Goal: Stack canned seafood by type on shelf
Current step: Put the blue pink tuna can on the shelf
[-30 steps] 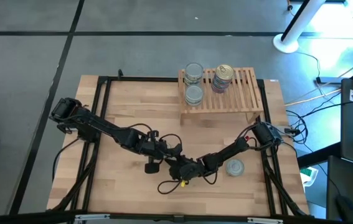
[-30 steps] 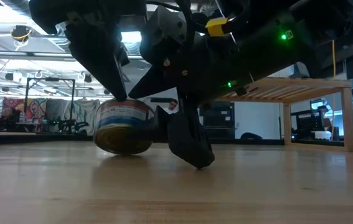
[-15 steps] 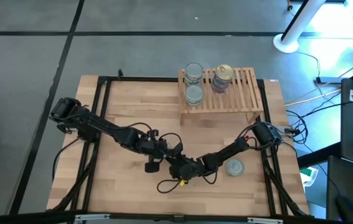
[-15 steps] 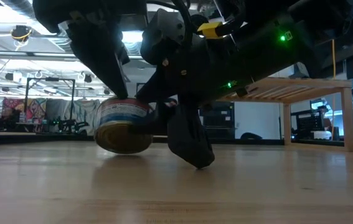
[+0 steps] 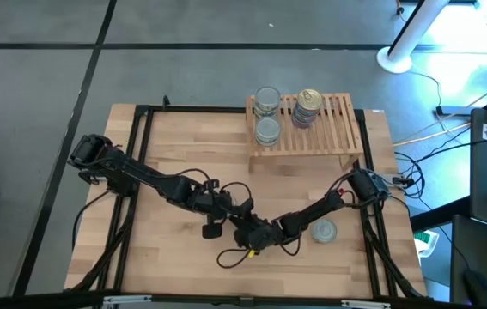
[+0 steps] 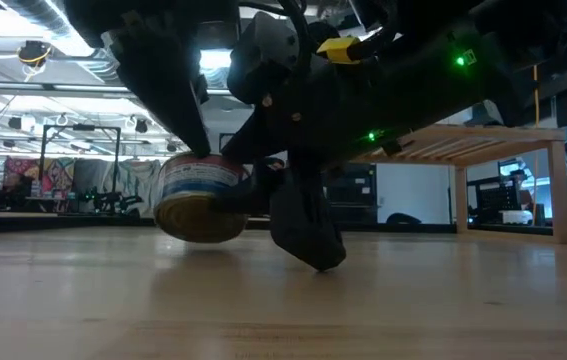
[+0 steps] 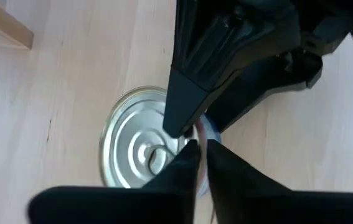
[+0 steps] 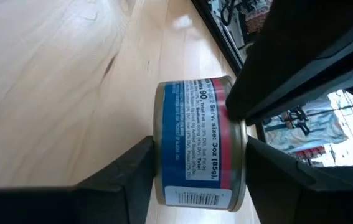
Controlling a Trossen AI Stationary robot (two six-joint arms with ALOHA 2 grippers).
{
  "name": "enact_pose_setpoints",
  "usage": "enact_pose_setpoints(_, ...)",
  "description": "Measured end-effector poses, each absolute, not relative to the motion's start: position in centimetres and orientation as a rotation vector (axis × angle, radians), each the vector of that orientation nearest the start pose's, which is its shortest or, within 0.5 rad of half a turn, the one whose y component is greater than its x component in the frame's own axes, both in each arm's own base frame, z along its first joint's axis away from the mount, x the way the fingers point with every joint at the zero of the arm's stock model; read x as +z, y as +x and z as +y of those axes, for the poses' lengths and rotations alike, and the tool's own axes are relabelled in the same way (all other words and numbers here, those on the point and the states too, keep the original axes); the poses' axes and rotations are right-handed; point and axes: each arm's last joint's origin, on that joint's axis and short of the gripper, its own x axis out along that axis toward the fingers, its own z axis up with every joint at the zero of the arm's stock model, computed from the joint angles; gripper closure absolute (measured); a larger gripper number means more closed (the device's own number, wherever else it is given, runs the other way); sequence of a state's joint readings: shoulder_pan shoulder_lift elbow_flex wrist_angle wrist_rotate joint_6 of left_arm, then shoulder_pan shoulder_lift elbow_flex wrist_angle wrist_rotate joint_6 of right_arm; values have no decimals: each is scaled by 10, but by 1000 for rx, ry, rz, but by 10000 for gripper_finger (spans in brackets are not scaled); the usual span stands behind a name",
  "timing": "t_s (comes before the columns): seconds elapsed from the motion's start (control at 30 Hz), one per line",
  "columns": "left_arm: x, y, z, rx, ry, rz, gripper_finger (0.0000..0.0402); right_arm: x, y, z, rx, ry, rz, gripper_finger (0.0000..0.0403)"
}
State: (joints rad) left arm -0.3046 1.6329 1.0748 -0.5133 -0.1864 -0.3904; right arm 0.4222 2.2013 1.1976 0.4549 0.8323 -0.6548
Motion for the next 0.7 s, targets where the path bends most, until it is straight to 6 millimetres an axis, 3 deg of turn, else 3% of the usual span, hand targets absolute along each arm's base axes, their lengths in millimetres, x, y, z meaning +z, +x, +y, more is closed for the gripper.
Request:
enact_pose_setpoints(0.3,214,316,-93,63,-101,991,285,112,390,173,-332,-1013,580,199)
enact_pose_setpoints(0.7,273,335,-90,-3,34,891,297,149,369,180,-489,-1091,635,200)
